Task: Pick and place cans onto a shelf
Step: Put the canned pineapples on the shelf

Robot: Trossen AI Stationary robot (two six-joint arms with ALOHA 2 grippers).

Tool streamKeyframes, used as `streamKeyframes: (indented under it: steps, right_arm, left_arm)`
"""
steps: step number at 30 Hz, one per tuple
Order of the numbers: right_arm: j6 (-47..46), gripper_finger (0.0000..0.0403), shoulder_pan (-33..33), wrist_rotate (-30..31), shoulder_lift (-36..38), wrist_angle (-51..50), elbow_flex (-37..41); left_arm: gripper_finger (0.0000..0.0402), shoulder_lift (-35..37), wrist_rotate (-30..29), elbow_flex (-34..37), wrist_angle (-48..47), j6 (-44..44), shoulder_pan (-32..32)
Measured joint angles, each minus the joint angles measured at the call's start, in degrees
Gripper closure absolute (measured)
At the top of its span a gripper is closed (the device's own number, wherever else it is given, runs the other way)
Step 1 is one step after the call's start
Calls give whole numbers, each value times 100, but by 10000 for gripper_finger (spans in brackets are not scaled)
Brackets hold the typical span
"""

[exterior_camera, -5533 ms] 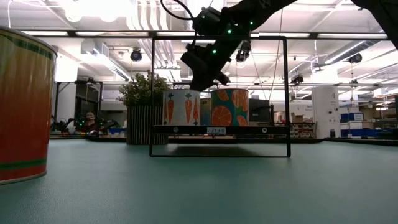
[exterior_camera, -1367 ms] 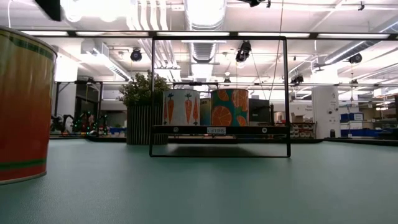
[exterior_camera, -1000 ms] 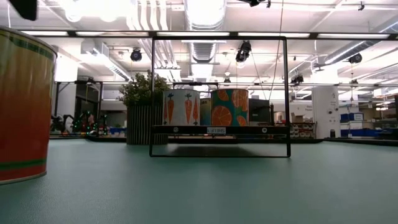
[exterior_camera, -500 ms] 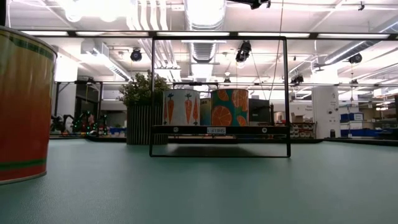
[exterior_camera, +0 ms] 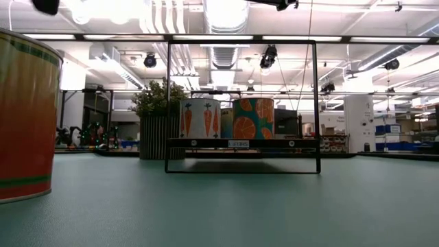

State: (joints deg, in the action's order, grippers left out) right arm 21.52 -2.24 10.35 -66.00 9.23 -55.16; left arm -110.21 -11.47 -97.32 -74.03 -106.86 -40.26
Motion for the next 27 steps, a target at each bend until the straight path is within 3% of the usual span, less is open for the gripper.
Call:
streamKeyframes:
  steps: [27]
  right_arm:
    - [7, 390, 0, 0, -2, -61, 4]
  left_arm:
    - [29, -4, -104, 410, 511, -147, -14]
